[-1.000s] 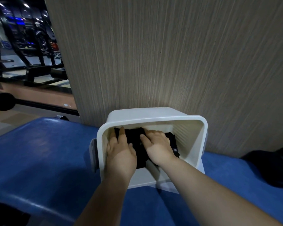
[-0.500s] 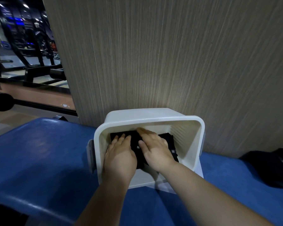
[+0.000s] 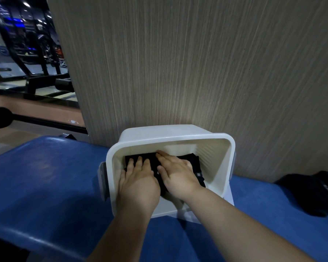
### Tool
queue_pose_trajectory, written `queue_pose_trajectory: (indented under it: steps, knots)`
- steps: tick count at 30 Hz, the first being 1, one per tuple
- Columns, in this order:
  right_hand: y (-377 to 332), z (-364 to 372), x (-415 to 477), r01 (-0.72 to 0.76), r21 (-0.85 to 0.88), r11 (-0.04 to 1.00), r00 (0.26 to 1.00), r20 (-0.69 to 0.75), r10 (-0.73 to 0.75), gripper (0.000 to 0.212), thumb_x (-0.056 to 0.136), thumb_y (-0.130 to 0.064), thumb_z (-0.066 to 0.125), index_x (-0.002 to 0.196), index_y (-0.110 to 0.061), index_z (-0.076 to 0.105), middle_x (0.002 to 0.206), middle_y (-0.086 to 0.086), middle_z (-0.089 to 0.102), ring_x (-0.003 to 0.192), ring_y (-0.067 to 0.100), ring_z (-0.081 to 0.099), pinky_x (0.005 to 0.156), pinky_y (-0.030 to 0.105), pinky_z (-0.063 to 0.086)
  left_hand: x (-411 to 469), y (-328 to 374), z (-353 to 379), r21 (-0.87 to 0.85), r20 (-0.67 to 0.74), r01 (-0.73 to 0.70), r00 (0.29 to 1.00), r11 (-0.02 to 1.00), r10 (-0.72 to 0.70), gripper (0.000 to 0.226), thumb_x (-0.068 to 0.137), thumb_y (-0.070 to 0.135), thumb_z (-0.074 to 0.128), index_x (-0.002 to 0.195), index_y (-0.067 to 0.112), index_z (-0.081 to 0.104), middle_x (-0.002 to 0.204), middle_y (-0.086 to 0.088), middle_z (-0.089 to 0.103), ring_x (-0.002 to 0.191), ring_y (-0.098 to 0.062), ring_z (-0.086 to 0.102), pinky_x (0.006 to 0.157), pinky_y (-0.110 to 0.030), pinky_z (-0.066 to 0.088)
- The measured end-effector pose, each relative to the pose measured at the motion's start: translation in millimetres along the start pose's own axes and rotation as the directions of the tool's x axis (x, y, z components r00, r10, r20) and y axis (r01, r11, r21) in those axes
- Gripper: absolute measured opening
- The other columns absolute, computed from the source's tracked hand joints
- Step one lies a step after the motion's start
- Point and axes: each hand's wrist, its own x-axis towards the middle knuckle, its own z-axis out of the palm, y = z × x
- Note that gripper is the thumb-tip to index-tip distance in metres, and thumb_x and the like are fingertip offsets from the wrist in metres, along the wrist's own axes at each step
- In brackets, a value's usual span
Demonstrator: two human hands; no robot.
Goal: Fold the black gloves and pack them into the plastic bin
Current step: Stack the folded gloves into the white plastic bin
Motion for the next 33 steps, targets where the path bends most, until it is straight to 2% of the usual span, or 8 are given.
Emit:
queue_pose_trajectory:
  steps: [4, 12, 16, 20, 23, 25, 28, 33]
  knots:
    - [0.3, -1.0, 0.1, 0.000, -0.018, 1.000, 1.000, 0.002, 0.000, 0.047, 0.103, -0.036, 0.028, 0.150, -0.029, 0.027, 0.157, -0.017, 0.021, 0.142, 0.002, 0.017, 0.110, 0.028, 0.012, -1.7, 2.7, -4.6, 0.034, 0.014, 0.013, 1.000, 0.999, -0.014, 0.053, 0.102, 0.030, 0.023, 0.153, 0.024, 0.012, 0.162, 0.004, 0.008, 0.149, -0.017, 0.000, 0.121, -0.038, 0.002]
    - [2.7, -15.5, -13.4, -0.009, 0.028, 1.000, 0.995, -0.102, 0.012, 0.047, 0.102, -0.036, 0.033, 0.148, -0.029, 0.031, 0.156, -0.009, 0.025, 0.143, 0.011, 0.018, 0.113, 0.029, 0.013, -18.2, 10.7, -13.4, -0.009, -0.113, -0.081, 0.990, 0.997, 0.079, 0.050, 0.102, 0.030, 0.026, 0.151, 0.023, 0.021, 0.159, 0.007, 0.019, 0.148, -0.013, 0.006, 0.121, -0.035, 0.007]
    - [9.2, -28.4, -37.8, 0.015, 0.014, 1.000, 0.987, -0.161, -0.013, 0.045, 0.101, -0.032, 0.036, 0.146, -0.027, 0.036, 0.152, -0.001, 0.031, 0.139, 0.018, 0.024, 0.113, 0.030, 0.018, -31.2, 23.4, -15.9, -0.036, -0.179, -0.164, 0.972, 0.986, 0.155, 0.047, 0.101, 0.028, 0.032, 0.148, 0.024, 0.032, 0.155, 0.009, 0.029, 0.146, -0.011, 0.014, 0.121, -0.032, 0.008]
    - [22.9, -38.5, -70.9, 0.024, 0.095, 0.995, 0.976, -0.217, -0.002, 0.040, 0.100, -0.026, 0.042, 0.140, -0.021, 0.047, 0.147, 0.002, 0.037, 0.135, 0.018, 0.030, 0.110, 0.020, 0.017, -45.5, 35.5, -8.3, -0.174, -0.225, -0.218, 0.958, 0.960, 0.177, 0.042, 0.096, 0.026, 0.047, 0.137, 0.022, 0.051, 0.138, 0.005, 0.053, 0.133, -0.015, 0.040, 0.113, -0.034, 0.029]
    - [40.6, -45.6, -97.2, 0.018, 0.153, 0.988, 0.969, -0.248, 0.020, 0.036, 0.098, -0.022, 0.046, 0.132, -0.021, 0.054, 0.137, -0.005, 0.044, 0.125, 0.012, 0.041, 0.105, 0.018, 0.029, -56.1, 50.6, 0.8, -0.307, -0.201, -0.239, 0.962, 0.921, 0.183, 0.035, 0.097, 0.027, 0.048, 0.131, 0.022, 0.055, 0.128, 0.005, 0.057, 0.122, -0.014, 0.044, 0.105, -0.029, 0.035]
    - [54.2, -51.6, -116.0, -0.008, 0.196, 0.981, 0.960, -0.272, 0.062, 0.032, 0.096, -0.019, 0.047, 0.125, -0.022, 0.058, 0.125, -0.013, 0.047, 0.114, 0.004, 0.047, 0.096, 0.015, 0.037, -62.1, 62.8, 8.1, -0.342, -0.200, -0.267, 0.958, 0.901, 0.208, 0.032, 0.097, 0.025, 0.048, 0.128, 0.022, 0.057, 0.125, 0.007, 0.057, 0.119, -0.012, 0.041, 0.102, -0.024, 0.033]
    - [79.5, -59.2, -143.8, -0.065, 0.246, 0.967, 0.939, -0.314, 0.143, 0.026, 0.094, -0.015, 0.050, 0.117, -0.021, 0.062, 0.115, -0.018, 0.047, 0.102, -0.003, 0.048, 0.086, 0.007, 0.038, -68.7, 85.7, 23.3, -0.432, -0.153, -0.278, 0.960, 0.858, 0.234, 0.028, 0.096, 0.022, 0.049, 0.121, 0.022, 0.062, 0.115, 0.007, 0.059, 0.114, -0.014, 0.049, 0.099, -0.028, 0.040]
    - [127.7, -67.8, -183.6, -0.234, 0.243, 0.941, 0.891, -0.333, 0.308, 0.026, 0.094, -0.018, 0.053, 0.119, -0.021, 0.062, 0.114, -0.017, 0.047, 0.098, 0.003, 0.052, 0.090, 0.019, 0.042, -82.2, 130.8, 52.8, -0.497, 0.008, -0.270, 0.949, 0.825, 0.315, 0.025, 0.097, 0.025, 0.048, 0.117, 0.022, 0.062, 0.112, 0.006, 0.061, 0.105, -0.012, 0.055, 0.091, -0.025, 0.042]
